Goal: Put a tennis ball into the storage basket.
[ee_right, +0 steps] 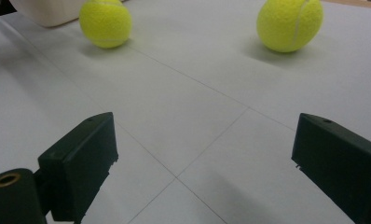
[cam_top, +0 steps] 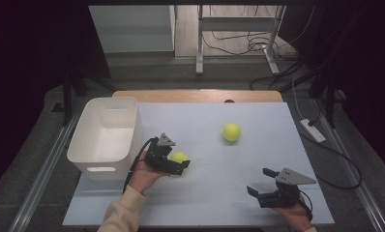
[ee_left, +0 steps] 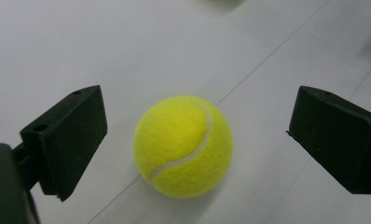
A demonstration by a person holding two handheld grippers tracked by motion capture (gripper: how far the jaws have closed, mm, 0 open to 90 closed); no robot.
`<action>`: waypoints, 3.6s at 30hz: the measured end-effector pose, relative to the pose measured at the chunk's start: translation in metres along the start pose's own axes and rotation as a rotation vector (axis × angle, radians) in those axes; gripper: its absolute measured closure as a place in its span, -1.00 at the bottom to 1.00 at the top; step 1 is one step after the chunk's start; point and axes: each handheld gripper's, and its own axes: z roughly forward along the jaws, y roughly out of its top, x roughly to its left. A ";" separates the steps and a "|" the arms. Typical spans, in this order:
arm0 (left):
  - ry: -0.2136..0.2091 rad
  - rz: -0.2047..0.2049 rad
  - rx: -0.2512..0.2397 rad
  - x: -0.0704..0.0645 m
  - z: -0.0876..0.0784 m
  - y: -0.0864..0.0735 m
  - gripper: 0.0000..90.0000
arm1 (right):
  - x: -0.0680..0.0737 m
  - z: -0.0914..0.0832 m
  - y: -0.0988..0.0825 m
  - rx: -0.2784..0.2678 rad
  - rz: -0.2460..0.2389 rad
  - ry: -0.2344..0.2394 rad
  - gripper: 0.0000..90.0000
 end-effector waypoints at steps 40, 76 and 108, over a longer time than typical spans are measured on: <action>0.016 -0.017 0.143 0.008 0.038 -0.008 -0.64 | 0.000 0.001 0.000 0.010 -0.005 -0.001 -0.85; -0.058 -0.034 -0.055 0.008 -0.002 -0.005 -0.41 | 0.000 0.000 0.000 0.001 -0.001 -0.001 -0.85; -0.052 -0.039 -0.206 0.008 -0.039 -0.001 -0.41 | 0.000 0.000 0.000 0.000 -0.003 -0.003 -0.85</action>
